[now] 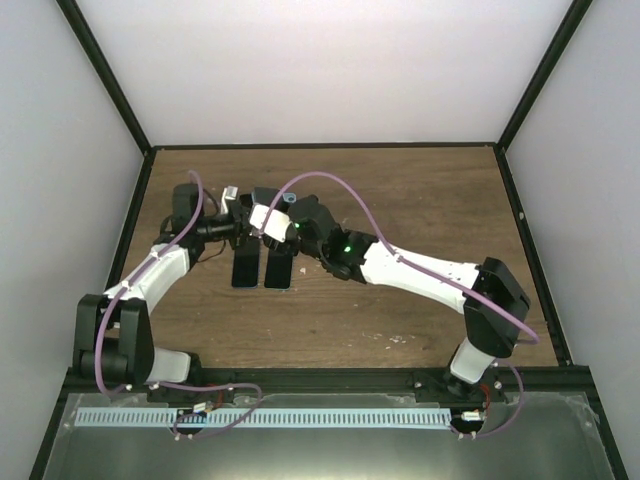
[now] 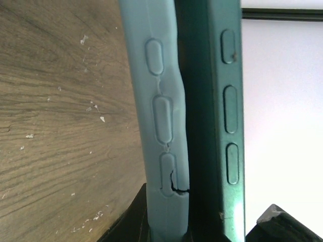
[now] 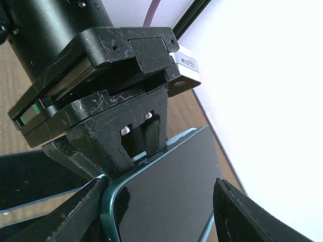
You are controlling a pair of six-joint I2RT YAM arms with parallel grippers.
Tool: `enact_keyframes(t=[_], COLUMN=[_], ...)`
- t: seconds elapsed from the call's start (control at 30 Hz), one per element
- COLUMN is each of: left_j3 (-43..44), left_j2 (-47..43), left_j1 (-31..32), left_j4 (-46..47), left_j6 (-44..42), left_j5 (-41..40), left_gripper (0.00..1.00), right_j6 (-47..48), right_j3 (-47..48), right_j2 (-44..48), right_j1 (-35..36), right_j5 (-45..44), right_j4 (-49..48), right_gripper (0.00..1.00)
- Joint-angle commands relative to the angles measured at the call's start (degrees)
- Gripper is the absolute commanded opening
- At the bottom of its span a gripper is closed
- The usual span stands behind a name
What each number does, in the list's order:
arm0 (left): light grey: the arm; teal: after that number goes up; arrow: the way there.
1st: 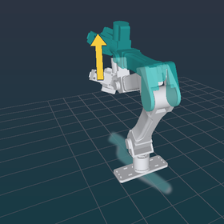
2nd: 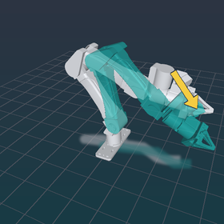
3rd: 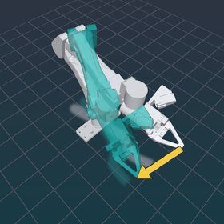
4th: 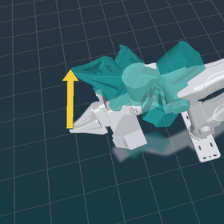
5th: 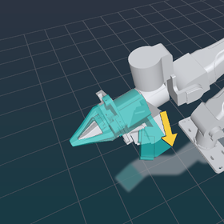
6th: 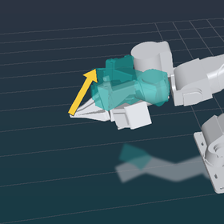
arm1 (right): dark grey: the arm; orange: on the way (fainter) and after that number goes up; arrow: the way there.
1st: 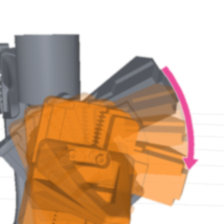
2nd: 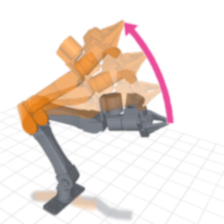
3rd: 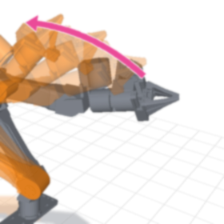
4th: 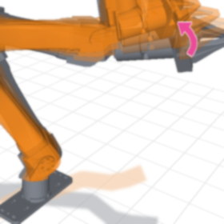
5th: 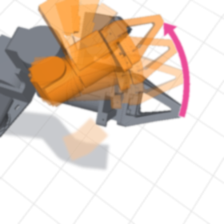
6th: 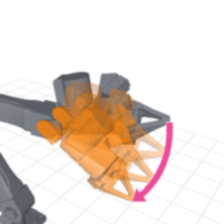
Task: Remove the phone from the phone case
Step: Remove the phone case from the phone.
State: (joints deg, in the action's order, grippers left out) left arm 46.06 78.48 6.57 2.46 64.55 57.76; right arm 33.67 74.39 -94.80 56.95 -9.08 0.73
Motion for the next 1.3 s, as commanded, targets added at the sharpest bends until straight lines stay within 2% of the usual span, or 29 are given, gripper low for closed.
enact_keyframes(t=[0.0, 0.23, 0.47, 0.63, 1.0, 1.27], left_j3=[0.84, 1.03, 1.88, 3.46, 11.53, 16.35], left_j2=[-1.6, -1.94, -1.75, -0.78, 6.48, 12.93], left_j1=[-0.03, 0.02, 0.01, 0.02, -0.06, 3.03], left_j4=[3.56, 2.8, 0.69, -2.68, -16.88, -21.71], left_j6=[0.02, -1.23, -3.54, -7.46, -23.81, -32.48], left_j5=[2.62, 3.02, 2.45, 0.24, -9.27, -14.4], left_gripper=[0.0, 0.0, 0.0, 0.0, 0.0, 0.0], right_j6=[5.42, 15.13, 13.42, 9.31, 10.45, 7.54], right_j3=[-1.62, -6.9, -6.02, -2.69, -0.28, -0.91], right_j2=[-1.02, -1.61, -0.22, 1.74, 5.38, 9.14], right_j1=[0.06, 0.2, 0.24, 0.26, -1.21, -7.49], right_j5=[-8.46, -14.75, -13.93, -11.65, -12.63, -11.35], right_j4=[-4.48, -17.31, -16.71, -12.09, -9.71, -5.86], right_gripper=[0.54, 0.41, 0.16, 0.01, 0.01, 0.01])
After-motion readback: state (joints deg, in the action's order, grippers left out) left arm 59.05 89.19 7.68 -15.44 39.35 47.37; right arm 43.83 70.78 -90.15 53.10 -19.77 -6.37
